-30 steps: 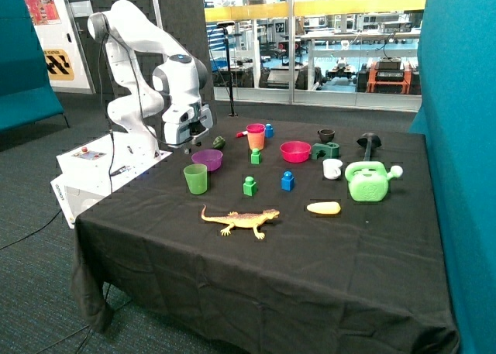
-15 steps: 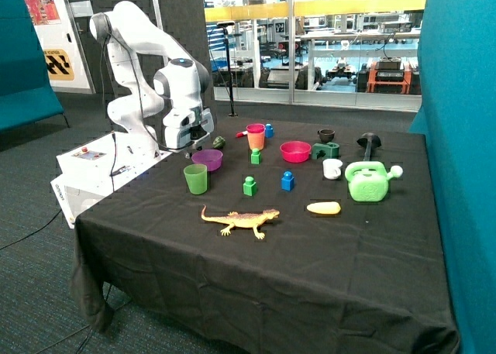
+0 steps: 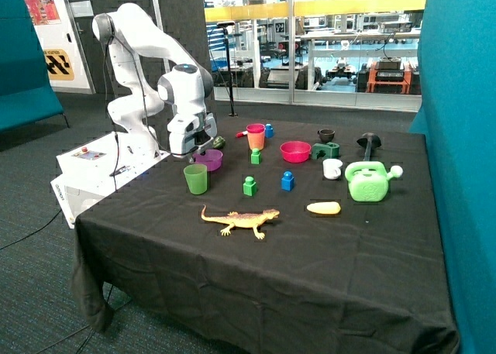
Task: Stack the cups
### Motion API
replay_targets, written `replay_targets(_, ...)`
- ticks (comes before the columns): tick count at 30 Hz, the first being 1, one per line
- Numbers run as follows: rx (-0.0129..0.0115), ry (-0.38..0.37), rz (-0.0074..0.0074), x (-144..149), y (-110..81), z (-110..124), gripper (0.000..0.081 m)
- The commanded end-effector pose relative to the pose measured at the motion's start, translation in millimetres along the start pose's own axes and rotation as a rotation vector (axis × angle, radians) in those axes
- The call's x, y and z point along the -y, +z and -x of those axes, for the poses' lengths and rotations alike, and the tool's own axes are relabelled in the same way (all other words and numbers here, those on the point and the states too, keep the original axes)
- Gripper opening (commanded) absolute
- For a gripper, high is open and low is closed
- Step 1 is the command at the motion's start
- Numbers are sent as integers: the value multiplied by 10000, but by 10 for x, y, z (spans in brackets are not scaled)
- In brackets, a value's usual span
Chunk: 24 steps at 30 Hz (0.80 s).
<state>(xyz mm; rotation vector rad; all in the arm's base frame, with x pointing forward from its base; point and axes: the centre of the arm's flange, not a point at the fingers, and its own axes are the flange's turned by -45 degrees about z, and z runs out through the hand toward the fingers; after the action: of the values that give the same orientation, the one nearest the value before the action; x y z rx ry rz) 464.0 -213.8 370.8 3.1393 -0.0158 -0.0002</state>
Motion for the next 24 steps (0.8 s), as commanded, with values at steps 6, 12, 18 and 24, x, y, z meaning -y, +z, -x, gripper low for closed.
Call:
replay_targets(6,-2,-124,-23,22,146,-102,454)
replay_targets(12,-2,-198,-23,37,227,-101,450)
replay_targets(18,-2,-256,-23,70,295,-113,444)
replay_targets(24,-2,-310,-23,113,352,-166,435)
